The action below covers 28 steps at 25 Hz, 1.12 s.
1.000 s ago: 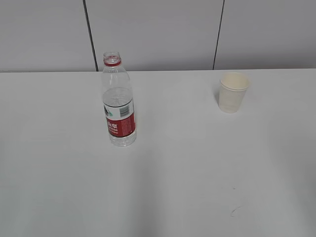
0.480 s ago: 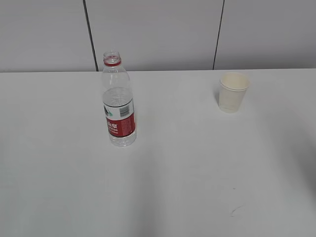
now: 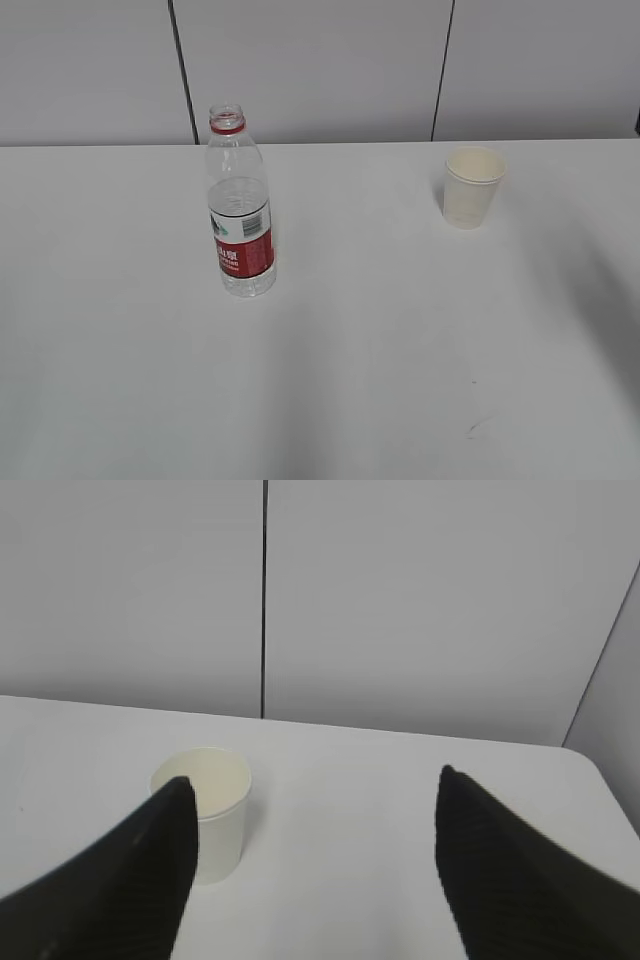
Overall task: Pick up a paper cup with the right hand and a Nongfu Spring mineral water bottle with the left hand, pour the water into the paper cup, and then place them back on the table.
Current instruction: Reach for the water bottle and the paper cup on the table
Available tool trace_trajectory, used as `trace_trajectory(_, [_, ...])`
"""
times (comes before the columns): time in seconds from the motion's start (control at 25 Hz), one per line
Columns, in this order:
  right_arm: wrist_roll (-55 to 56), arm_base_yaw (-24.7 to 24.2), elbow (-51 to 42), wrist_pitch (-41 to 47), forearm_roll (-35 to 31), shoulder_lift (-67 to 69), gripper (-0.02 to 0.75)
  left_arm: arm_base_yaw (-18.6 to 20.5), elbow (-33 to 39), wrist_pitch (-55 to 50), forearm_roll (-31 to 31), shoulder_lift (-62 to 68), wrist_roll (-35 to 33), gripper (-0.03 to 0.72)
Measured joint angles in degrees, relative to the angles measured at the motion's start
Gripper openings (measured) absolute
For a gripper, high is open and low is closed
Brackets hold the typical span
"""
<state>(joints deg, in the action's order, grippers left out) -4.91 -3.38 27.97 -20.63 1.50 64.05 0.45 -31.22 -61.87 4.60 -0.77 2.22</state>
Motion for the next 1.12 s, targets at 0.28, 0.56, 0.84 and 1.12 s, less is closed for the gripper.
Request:
trace_trajectory(0.28, [1.89,0.00,0.00,-7.58,0.60,11.85,0.547,0.00,0.00,0.00,0.00,0.00,0.00,0.239])
trace_trajectory(0.56, [4.91,0.00,0.00,-19.42,8.20,22.07,0.549,0.00,0.00,0.00,0.00,0.00,0.00,0.239])
trace_trajectory(0.84, [5.41,0.00,0.47,-34.41,12.87,34.02,0.635,0.00,0.00,0.00,0.00,0.00,0.00,0.239])
trace_trajectory(1.12, [6.17,0.00,3.52,-38.73,14.63,45.72,0.660,0.00,0.00,0.00,0.00,0.00,0.00,0.272])
